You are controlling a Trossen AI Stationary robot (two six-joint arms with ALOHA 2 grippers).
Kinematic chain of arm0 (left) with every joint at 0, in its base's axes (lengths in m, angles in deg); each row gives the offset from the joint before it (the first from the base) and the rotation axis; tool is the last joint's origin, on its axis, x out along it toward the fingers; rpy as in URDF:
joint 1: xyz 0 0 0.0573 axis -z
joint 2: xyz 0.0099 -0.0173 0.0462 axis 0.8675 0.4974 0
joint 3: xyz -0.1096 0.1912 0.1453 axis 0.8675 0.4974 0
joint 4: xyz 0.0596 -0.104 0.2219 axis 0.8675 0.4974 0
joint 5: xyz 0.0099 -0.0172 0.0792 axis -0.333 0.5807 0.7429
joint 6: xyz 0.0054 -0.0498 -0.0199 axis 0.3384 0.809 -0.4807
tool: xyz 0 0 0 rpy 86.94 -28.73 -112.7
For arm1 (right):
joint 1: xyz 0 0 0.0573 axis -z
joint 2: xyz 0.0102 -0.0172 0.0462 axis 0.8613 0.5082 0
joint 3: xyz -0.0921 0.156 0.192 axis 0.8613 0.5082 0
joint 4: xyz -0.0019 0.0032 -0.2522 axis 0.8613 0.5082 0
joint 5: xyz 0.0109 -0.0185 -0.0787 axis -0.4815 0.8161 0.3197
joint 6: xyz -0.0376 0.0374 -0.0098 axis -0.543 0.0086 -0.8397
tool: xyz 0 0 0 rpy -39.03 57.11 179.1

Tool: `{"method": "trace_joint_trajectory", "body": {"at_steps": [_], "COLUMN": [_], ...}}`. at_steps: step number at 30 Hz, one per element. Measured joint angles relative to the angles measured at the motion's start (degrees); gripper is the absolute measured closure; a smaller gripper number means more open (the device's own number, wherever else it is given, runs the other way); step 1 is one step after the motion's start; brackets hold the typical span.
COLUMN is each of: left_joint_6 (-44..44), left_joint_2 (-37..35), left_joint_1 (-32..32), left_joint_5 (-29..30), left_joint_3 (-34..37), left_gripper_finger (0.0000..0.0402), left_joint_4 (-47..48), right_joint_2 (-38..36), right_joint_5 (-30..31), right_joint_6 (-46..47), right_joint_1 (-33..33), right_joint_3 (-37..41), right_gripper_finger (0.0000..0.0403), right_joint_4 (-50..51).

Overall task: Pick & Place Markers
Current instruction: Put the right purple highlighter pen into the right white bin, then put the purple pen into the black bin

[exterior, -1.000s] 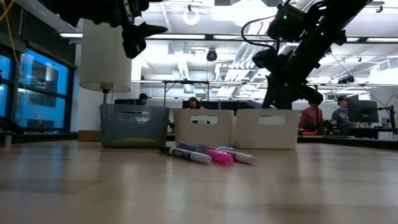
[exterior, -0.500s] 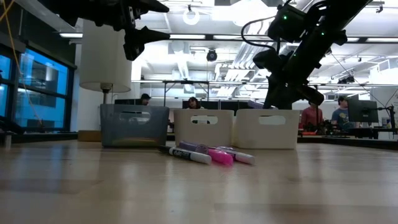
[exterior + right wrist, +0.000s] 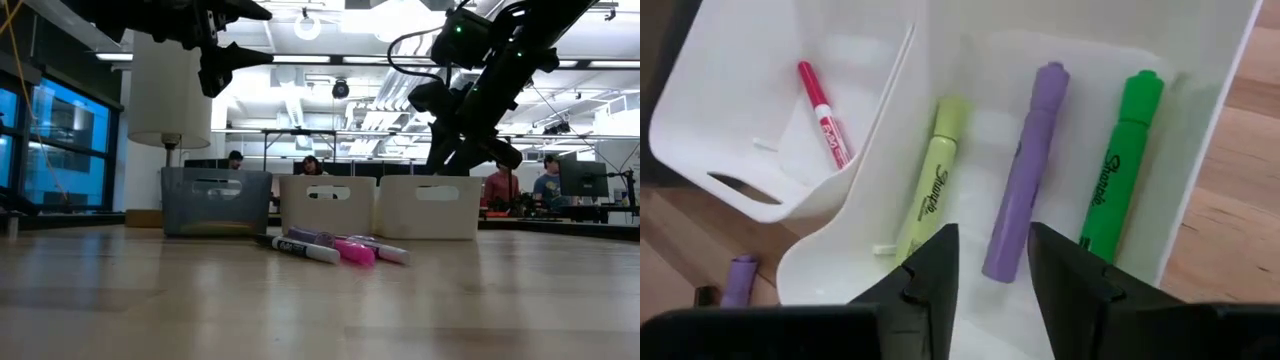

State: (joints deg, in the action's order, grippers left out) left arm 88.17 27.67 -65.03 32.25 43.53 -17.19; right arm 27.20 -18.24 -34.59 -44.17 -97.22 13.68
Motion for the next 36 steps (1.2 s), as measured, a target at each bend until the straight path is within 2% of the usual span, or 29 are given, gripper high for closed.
{"method": "trace_joint_trajectory", "body": {"at_steps": [7,13,20,24,31,36], "left_joint_6": [0.0,0.0,0.0,0.0,-2.7,-4.3], "left_joint_2": [0.0,0.0,0.0,0.0,0.0,0.0], "left_joint_1": [0.0,0.0,0.0,0.0,0.0,0.0], "left_joint_5": [0.0,0.0,-0.1,-1.5,-10.5,-14.4], "left_joint_3": [0.0,0.0,0.0,0.0,0.0,0.0], "left_gripper_finger": [0.0163,0.0163,0.0163,0.0163,0.0163,0.0163], "left_joint_4": [0.0,0.0,0.0,0.0,0.1,-0.5], "right_joint_2": [-0.1,-2.2,-6.1,-6.1,-5.6,-3.5], "right_joint_5": [-0.6,-5.9,-8.3,-6.6,1.1,3.4], "right_joint_6": [-1.8,-5.1,-6.9,-6.2,-2.2,-2.8], "right_joint_1": [0.2,-0.1,-5.2,-10.6,-19.6,-23.6], "right_joint_3": [0.0,0.0,0.0,0.0,0.0,-2.3], "right_gripper_finger": [0.0284,0.0284,0.0284,0.0284,0.0284,0.0284], "right_joint_4": [-4.7,-6.8,-7.4,-8.5,-8.6,-7.8]}}
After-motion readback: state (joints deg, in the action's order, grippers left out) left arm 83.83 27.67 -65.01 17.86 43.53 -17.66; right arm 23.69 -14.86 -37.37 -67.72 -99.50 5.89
